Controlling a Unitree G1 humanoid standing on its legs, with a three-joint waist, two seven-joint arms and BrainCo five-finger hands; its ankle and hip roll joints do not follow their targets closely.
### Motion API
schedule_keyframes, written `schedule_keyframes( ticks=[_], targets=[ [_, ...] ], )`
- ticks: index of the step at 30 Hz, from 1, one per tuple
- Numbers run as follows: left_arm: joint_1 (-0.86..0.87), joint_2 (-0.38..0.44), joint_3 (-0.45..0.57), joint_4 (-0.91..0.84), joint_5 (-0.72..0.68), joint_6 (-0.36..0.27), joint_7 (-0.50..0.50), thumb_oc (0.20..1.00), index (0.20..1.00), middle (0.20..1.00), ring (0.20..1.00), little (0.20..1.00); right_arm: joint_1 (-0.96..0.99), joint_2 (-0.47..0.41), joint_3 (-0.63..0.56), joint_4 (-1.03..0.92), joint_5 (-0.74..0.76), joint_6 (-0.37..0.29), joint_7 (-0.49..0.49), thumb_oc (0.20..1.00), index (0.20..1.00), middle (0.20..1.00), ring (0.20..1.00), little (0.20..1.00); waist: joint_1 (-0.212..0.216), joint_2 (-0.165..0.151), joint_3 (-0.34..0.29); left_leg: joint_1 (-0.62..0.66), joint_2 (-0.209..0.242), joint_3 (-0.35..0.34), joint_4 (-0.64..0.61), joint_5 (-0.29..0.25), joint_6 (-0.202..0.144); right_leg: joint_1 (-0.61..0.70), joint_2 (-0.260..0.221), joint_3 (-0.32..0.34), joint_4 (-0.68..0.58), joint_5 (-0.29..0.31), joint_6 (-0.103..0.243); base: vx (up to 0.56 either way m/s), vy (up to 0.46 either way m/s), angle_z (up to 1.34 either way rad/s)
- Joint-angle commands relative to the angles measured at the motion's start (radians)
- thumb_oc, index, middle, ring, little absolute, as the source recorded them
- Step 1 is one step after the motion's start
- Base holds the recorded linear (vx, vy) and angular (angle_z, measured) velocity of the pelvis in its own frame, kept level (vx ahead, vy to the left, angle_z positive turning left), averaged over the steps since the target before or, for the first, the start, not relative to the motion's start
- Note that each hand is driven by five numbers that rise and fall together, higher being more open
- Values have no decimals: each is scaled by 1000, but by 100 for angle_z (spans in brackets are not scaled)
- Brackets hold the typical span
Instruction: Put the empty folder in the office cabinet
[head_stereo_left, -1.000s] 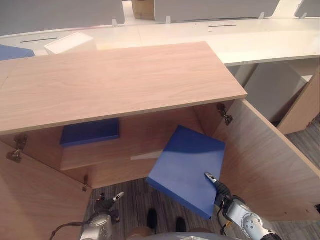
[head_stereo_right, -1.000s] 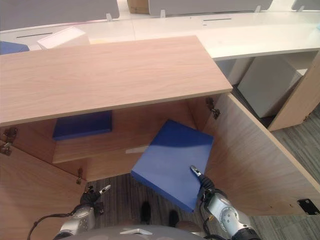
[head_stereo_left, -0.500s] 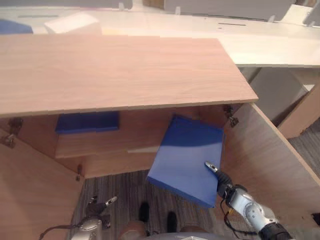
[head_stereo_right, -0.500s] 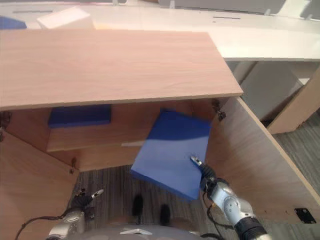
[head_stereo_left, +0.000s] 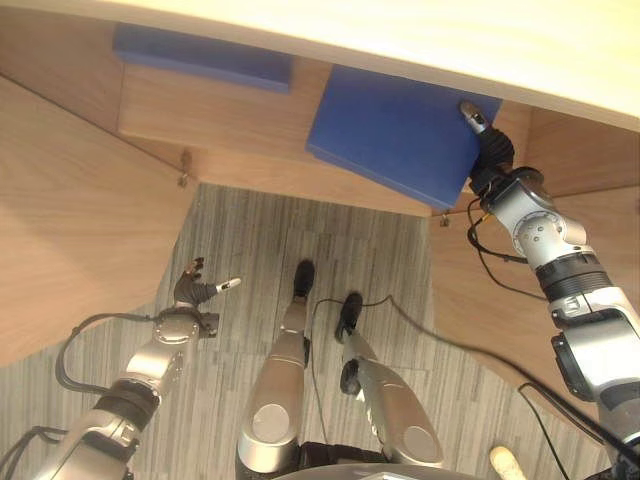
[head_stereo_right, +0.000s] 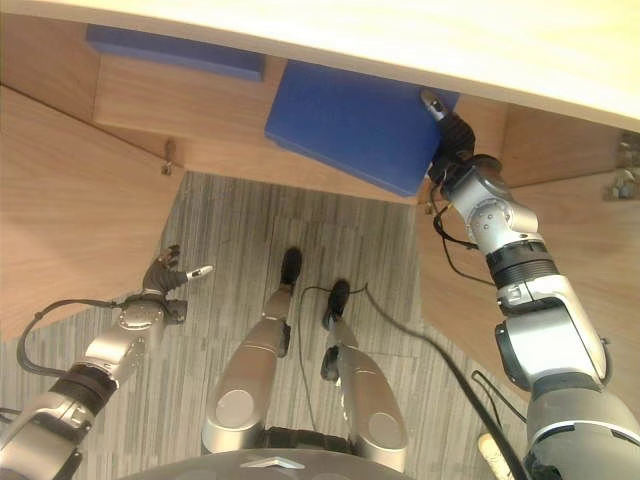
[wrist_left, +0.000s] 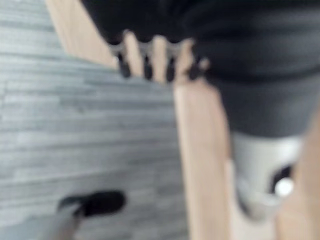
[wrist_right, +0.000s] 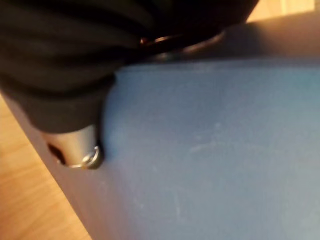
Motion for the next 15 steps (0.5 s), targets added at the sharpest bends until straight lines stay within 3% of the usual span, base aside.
schedule_keyframes(
  ticks=[1, 4, 9, 12, 15],
  targets=[
    [74, -9, 34, 2, -24, -16, 4, 1000, 1000, 1000, 1000, 1000, 62, -17, -14, -89, 100, -35, 12, 200, 200, 200, 200, 200, -23, 5, -89, 101, 0, 2, 5, -157, 4, 4, -115, 51, -9, 66, 100, -62, 11, 32],
    [68, -14, 21, -19, -34, -17, 13, 1000, 1000, 1000, 1000, 1000, 43, 7, -22, -77, 136, -46, -40, 200, 200, 200, 200, 200, -22, 27, -67, 88, -6, -5, -2, -147, 0, -10, -121, 40, -9, 66, 99, -53, 38, 9],
    [47, -52, -6, -23, -45, -29, 47, 1000, 1000, 1000, 1000, 1000, 20, 70, -56, -32, 249, -190, -187, 200, 200, 200, 200, 200, -30, 61, -49, 73, -10, -7, -8, -140, -1, -28, -130, 41, -9, 65, 95, -24, 48, -5],
    [32, -83, -30, -18, -55, -43, 69, 1000, 1000, 1000, 1000, 1000, -43, 111, -124, 21, 335, -313, -294, 200, 200, 200, 200, 200, -30, 89, -49, 56, -17, -10, -12, -137, -3, -47, -136, 42, -9, 61, 91, -16, 53, -4],
    [15, -102, -60, -9, -69, -55, 79, 1000, 1000, 1000, 1000, 1000, -135, 112, -168, 118, 351, -363, -368, 200, 200, 200, 200, 200, -21, 112, -49, 44, -24, -20, -12, -136, -6, -57, -142, 35, -9, 56, 88, -6, 52, -9]
  ],
)
